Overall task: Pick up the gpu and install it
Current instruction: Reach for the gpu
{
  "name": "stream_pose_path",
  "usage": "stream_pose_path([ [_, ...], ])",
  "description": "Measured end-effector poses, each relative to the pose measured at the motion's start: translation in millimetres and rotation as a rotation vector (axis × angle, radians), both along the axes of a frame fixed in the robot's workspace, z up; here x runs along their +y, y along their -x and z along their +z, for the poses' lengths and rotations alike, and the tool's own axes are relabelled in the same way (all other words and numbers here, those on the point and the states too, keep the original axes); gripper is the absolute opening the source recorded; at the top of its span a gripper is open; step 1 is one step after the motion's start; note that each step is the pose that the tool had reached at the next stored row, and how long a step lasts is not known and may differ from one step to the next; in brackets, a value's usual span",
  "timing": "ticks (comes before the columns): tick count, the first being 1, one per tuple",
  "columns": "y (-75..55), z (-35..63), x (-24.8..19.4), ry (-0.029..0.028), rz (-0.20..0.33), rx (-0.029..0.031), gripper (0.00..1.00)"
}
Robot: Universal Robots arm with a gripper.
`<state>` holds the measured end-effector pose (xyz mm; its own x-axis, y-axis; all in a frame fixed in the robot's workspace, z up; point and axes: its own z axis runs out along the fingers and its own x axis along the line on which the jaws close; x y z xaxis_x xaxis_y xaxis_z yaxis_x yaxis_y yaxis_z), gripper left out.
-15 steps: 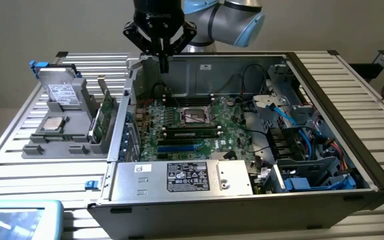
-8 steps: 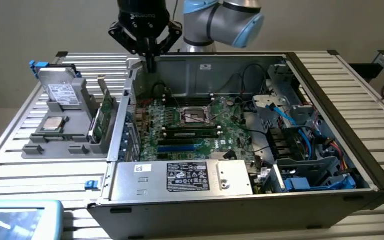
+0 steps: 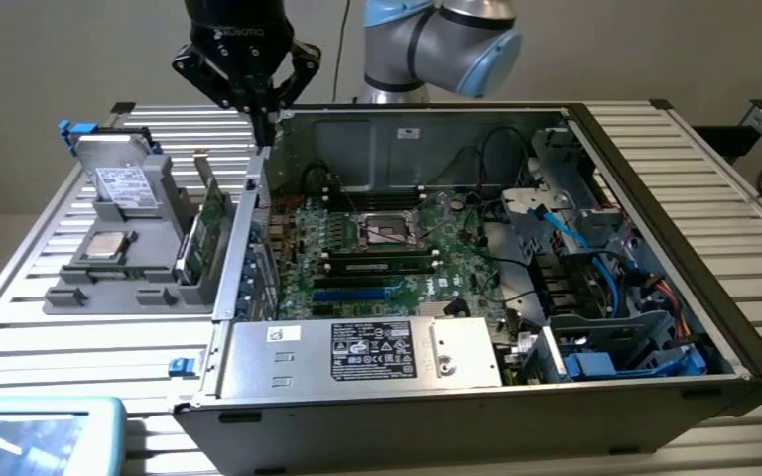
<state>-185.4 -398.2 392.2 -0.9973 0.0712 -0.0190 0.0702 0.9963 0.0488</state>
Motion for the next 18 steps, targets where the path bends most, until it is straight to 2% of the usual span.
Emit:
stream_pose_path([
  [15, 68.2, -3.9, 2.3, 0.0, 0.0, 0.0, 0.12],
  [18, 78.1, -4.6, 3.8, 0.0, 0.0, 0.0, 0.12],
])
